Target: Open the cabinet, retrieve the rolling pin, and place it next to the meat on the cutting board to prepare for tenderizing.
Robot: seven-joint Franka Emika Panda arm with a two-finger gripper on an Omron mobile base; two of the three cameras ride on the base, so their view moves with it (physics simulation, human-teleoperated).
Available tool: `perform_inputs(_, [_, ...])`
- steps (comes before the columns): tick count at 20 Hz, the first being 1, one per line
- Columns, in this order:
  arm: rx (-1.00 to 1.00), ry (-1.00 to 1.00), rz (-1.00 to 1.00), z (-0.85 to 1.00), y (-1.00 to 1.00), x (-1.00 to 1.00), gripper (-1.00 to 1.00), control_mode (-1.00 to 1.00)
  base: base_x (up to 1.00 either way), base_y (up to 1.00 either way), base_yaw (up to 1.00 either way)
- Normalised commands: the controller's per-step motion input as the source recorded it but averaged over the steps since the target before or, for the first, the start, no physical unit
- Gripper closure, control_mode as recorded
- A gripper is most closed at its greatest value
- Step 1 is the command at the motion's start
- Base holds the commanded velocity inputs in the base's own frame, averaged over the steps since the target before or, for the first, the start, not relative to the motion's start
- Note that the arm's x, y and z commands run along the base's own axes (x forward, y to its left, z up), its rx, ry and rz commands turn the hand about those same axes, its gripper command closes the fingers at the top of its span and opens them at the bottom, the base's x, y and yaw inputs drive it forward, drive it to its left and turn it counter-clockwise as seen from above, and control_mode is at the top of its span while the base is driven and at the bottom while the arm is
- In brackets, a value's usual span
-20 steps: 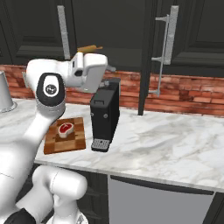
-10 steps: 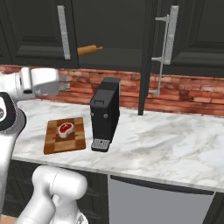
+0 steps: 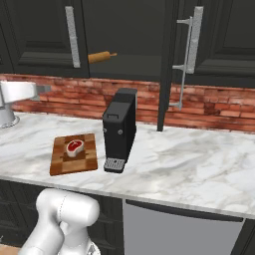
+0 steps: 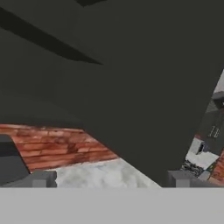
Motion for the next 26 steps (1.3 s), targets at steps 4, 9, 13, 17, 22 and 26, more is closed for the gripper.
perform_inputs(4, [0.2,-0.1,0.2,0.38,0.32,0.11,-1.0,-1.0,0.0,0.0,0.0])
perform_inputs(9, [0.16,-0.06,0.28,0.17,0.18,0.4,-1.0,-1.0,0.0,0.0,0.0])
perform_inputs(13, [0.1,-0.01,0.23,0.0,0.15,0.42,-1.0,-1.0,0.0,0.0,0.0])
perform_inputs(17, [0.11,0.0,0.22,0.0,0.02,0.33,-1.0,-1.0,0.0,0.0,0.0])
perform_inputs(22, [0.06,0.0,0.18,0.0,0.04,0.37,-1.0,-1.0,0.0,0.0,0.0])
perform_inputs(26, [0.01,0.0,0.14,0.0,0.14,0.51,-1.0,-1.0,0.0,0.0,0.0])
